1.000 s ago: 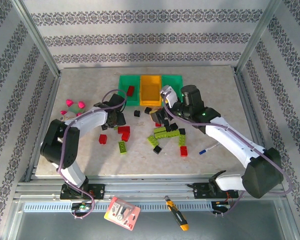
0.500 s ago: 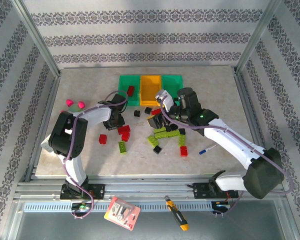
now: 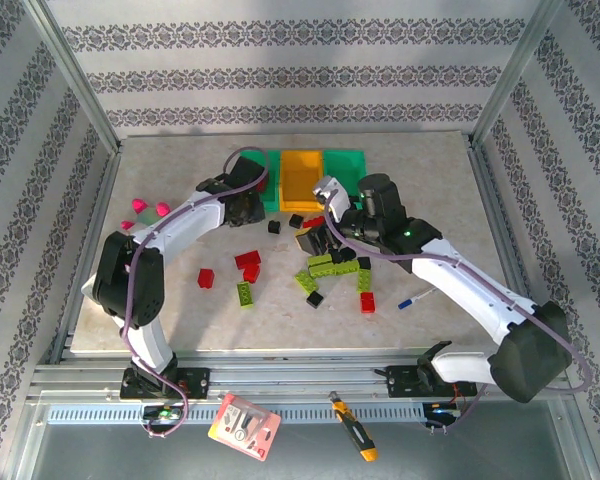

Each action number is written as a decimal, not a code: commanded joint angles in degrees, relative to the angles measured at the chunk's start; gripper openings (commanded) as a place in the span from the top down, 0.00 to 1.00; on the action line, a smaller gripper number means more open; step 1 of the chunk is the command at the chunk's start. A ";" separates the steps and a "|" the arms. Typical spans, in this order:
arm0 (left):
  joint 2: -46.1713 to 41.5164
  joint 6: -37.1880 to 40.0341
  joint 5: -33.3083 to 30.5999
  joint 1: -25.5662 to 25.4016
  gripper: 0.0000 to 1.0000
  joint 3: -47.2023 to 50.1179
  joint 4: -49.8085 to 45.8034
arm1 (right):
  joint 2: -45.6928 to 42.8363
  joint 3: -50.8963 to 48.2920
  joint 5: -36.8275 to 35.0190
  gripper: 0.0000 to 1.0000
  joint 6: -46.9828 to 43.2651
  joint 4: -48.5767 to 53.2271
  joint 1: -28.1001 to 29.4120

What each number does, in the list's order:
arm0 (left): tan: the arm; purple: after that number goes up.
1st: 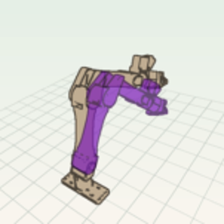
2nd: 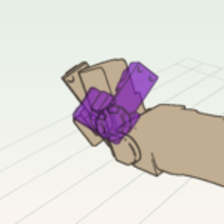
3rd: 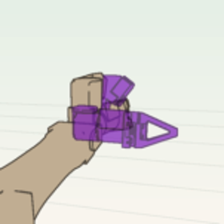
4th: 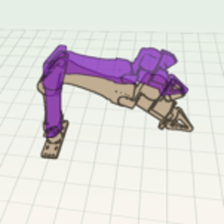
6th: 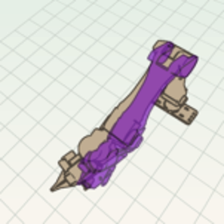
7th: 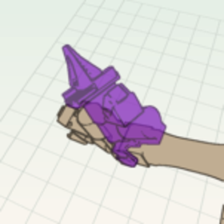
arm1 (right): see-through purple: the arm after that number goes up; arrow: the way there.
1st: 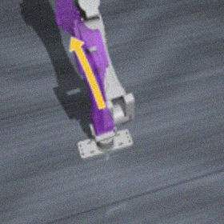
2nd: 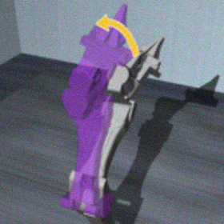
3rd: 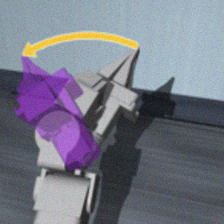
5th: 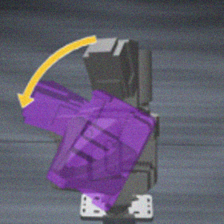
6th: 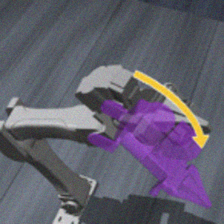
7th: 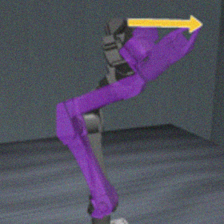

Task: Sort the legos into containers by color
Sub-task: Pick up the lego from the center of the table, then place the lego in the container.

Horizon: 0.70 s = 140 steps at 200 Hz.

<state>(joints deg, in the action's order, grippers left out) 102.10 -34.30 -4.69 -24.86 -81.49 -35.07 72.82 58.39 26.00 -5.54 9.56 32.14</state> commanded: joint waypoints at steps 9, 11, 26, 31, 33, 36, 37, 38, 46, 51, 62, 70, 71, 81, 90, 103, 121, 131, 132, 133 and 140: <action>5.55 7.27 0.01 -1.34 0.75 -9.02 3.85 | -3.08 -2.15 -2.88 0.02 2.14 -2.96 -0.80; 6.02 7.55 0.02 -1.33 0.75 -9.73 3.93 | -3.17 -2.30 -2.99 0.02 2.19 -2.97 -0.84; 9.27 9.55 0.49 -1.37 0.75 -14.71 4.71 | -3.94 -3.21 -3.48 0.02 2.80 -3.05 -1.44; 10.37 10.11 0.68 -1.34 0.75 -16.40 4.94 | -4.14 -3.43 -3.64 0.02 2.93 -2.98 -1.61; 10.96 10.35 0.76 -1.35 0.75 -17.14 4.99 | -4.21 -3.56 -3.75 0.02 2.95 -3.02 -1.70; 11.70 10.58 0.89 -1.41 0.75 -18.13 5.02 | -4.37 -3.76 -3.84 0.02 3.02 -2.98 -1.79; 11.97 10.66 0.94 -1.41 0.75 -18.46 5.02 | -4.40 -3.78 -3.84 0.02 3.05 -2.97 -1.85; 12.19 10.75 0.97 -1.37 0.75 -18.89 5.01 | -4.42 -3.80 -3.89 0.02 3.11 -2.97 -1.88; 14.34 11.39 1.41 -1.43 0.75 -21.82 4.80 | -4.81 -4.13 -4.26 0.02 3.29 -2.92 -2.14; 15.70 11.76 1.71 -1.39 0.75 -23.86 4.31 | -5.02 -4.31 -4.36 0.02 3.26 -2.97 -2.30; 18.90 12.32 2.45 -1.42 0.75 -28.51 3.12 | -5.52 -4.73 -4.68 0.02 3.59 -2.97 -2.60; 21.14 12.61 2.90 -1.42 0.75 -31.71 2.23 | -5.79 -4.94 -4.88 0.02 3.80 -2.96 -2.85; 21.39 12.69 3.00 -1.46 0.75 -32.02 2.21 | -5.86 -4.99 -4.89 0.02 3.84 -2.97 -2.91; 24.16 12.80 3.35 -1.42 0.75 -35.71 1.23 | -6.17 -5.35 -4.99 0.02 4.10 -3.05 -3.16; 26.59 12.77 3.54 -1.53 0.75 -38.98 0.09 | -6.37 -5.57 -5.16 0.02 4.36 -3.09 -3.29; 30.07 12.65 3.59 -1.59 0.74 -43.71 -1.67 | -6.49 -5.96 -5.49 0.02 4.52 -3.22 -3.40; 34.09 12.36 3.65 -1.82 0.74 -49.32 -3.96 | -6.63 -6.30 -5.61 0.02 4.82 -3.19 -3.48; 36.16 12.45 3.90 -1.92 0.73 -51.95 -5.01 | -6.62 -6.36 -5.70 0.02 4.97 -3.21 -3.49; 36.33 12.44 3.90 -1.89 0.73 -52.11 -5.10 | -6.63 -6.40 -5.70 0.02 4.99 -3.22 -3.49; 36.46 12.47 3.90 -1.92 0.73 -52.37 -5.18 | -6.63 -6.38 -5.70 0.02 5.00 -3.23 -3.49; 37.59 12.48 4.06 -1.98 0.72 -53.76 -5.56 | -6.69 -6.45 -5.70 0.02 4.97 -3.16 -3.53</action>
<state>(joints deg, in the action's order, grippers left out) 136.22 -23.11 -1.45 -26.20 -129.75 -35.31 67.26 52.97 21.26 -1.61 7.81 29.34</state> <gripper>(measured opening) 0.280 0.982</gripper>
